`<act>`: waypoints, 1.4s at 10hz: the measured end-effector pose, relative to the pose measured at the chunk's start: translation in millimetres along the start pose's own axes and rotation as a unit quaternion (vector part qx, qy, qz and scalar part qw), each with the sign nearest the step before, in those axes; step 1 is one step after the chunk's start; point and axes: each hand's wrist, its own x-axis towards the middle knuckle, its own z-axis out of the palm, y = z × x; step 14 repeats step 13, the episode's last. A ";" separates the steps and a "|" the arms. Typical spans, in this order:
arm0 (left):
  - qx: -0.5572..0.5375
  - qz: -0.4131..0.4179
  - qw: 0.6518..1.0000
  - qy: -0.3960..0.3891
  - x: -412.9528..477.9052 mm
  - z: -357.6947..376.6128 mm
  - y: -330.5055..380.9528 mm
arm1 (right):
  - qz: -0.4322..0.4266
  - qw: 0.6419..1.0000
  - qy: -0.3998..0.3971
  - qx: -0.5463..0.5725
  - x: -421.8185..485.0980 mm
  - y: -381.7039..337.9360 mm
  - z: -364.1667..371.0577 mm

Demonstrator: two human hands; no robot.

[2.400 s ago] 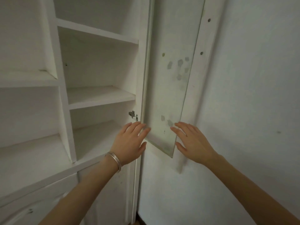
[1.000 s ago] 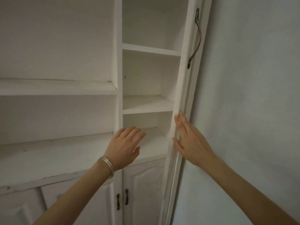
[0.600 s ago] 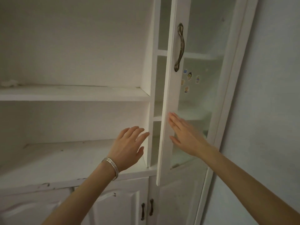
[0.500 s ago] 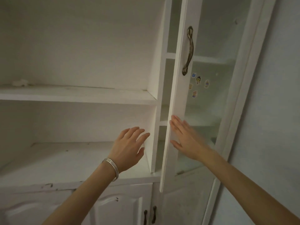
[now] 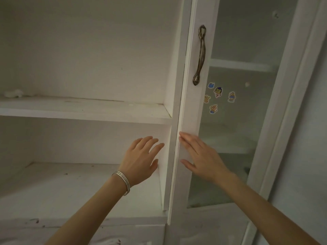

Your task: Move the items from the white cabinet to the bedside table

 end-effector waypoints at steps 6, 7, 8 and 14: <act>0.039 -0.051 0.997 0.032 38.3 32.9 -16.3 | -0.035 0.996 0.073 -0.041 21.0 15.2 59.9; 0.047 -0.061 0.997 0.032 40.6 29.2 -17.1 | -0.024 0.996 0.044 -0.074 30.6 18.6 67.4; 0.053 -0.067 0.996 0.035 41.8 23.4 -16.9 | -0.023 0.995 0.026 -0.093 30.6 17.2 70.3; 0.063 -0.103 0.993 -0.003 -6.0 -28.0 -13.7 | -0.005 0.996 0.072 0.042 36.3 -13.0 8.8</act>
